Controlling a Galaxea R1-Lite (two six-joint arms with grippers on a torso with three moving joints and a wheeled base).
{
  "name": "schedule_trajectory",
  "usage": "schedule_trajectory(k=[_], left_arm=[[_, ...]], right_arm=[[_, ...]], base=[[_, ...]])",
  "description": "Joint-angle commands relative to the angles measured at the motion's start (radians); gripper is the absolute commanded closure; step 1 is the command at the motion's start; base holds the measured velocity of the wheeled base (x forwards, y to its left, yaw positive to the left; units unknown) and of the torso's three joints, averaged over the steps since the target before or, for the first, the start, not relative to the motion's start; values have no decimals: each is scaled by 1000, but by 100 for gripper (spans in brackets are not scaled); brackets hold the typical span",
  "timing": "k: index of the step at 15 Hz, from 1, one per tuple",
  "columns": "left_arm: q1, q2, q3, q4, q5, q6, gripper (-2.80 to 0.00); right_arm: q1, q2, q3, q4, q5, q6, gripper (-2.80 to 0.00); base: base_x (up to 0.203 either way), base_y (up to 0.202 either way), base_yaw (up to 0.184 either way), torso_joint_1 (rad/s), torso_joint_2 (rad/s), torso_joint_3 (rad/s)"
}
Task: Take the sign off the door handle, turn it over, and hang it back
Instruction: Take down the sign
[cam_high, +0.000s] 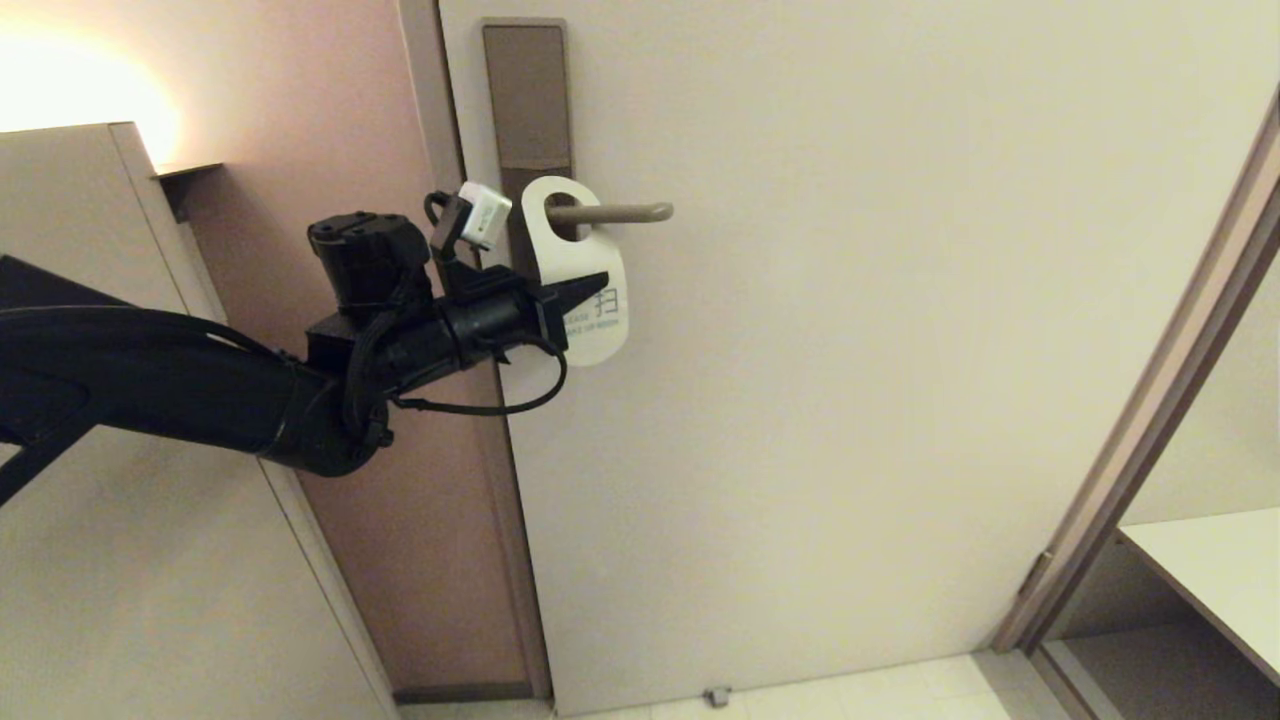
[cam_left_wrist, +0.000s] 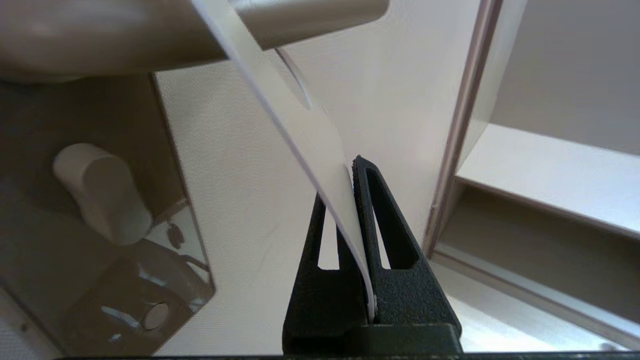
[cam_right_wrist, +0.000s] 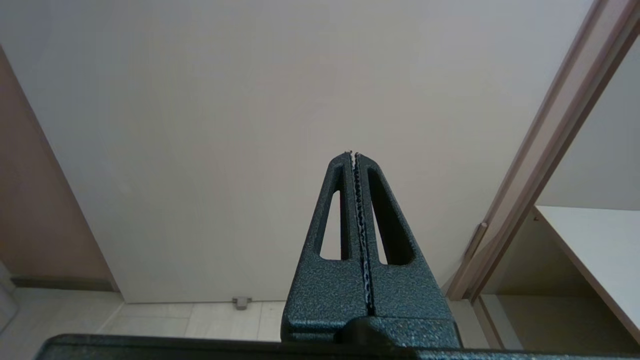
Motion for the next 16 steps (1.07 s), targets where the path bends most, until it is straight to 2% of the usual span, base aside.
schedule_trajectory(k=[1, 7, 9, 13, 16], left_arm=[[-6, -9, 14, -6, 5, 8, 0], [-2, -34, 47, -5, 35, 24, 0], [0, -38, 47, -4, 64, 34, 0], [-5, -63, 49, 1, 65, 39, 0], [-5, -74, 53, 35, 65, 98, 0]], right_arm=[[0, 0, 0, 0, 0, 0, 0], [0, 0, 0, 0, 0, 0, 0], [0, 0, 0, 0, 0, 0, 0], [0, 0, 0, 0, 0, 0, 0], [0, 0, 0, 0, 0, 0, 0]], base=[[0, 0, 0, 0, 0, 0], [0, 0, 0, 0, 0, 0], [0, 0, 0, 0, 0, 0], [0, 0, 0, 0, 0, 0], [0, 0, 0, 0, 0, 0]])
